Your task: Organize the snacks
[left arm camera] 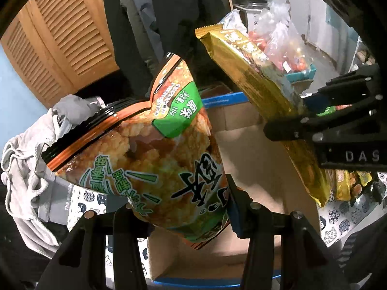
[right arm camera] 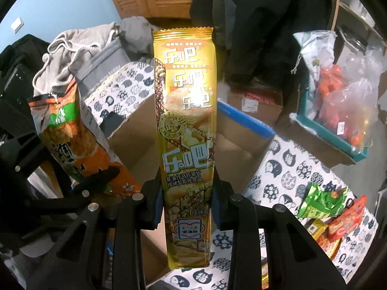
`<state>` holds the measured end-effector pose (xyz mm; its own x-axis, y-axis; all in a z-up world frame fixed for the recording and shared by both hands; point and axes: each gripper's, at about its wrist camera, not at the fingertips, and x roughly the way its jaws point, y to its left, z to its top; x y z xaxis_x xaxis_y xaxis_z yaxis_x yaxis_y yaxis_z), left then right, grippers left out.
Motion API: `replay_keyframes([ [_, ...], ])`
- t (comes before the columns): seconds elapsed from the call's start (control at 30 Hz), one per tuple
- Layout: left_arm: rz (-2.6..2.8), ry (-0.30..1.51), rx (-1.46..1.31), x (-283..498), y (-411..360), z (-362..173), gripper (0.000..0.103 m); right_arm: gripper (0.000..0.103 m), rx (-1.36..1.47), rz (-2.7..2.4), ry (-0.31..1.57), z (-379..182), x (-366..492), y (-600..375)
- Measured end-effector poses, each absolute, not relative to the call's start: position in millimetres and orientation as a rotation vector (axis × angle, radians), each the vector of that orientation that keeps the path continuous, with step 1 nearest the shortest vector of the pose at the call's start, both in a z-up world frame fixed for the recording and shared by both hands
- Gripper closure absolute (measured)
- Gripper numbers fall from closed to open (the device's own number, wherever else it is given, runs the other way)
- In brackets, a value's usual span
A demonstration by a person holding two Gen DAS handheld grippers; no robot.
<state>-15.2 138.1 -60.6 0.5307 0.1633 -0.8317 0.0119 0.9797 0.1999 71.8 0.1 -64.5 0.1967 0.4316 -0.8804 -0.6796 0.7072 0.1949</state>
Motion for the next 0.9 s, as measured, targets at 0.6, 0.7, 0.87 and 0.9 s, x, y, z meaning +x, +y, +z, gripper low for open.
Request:
replay_keyframes([
  [0.6,0.121,1.002,0.236,-12,121,-57,0.023,0.032,-0.253,0.734,1.125,-61,73,-19],
  [0.7,0.103,1.014,0.225,-10,114,-58,0.023,0.031,-0.271,0.708,1.115,-60,72,-30],
  [0.87,0.070,0.996,0.224,-7,101,-51,0.023,0.030,-0.276,0.674,1.111,-60,72,-51],
  [0.9,0.066,0.993,0.227,-6,97,-50,0.023,0.030,-0.279,0.665,1.111,-60,72,-56],
])
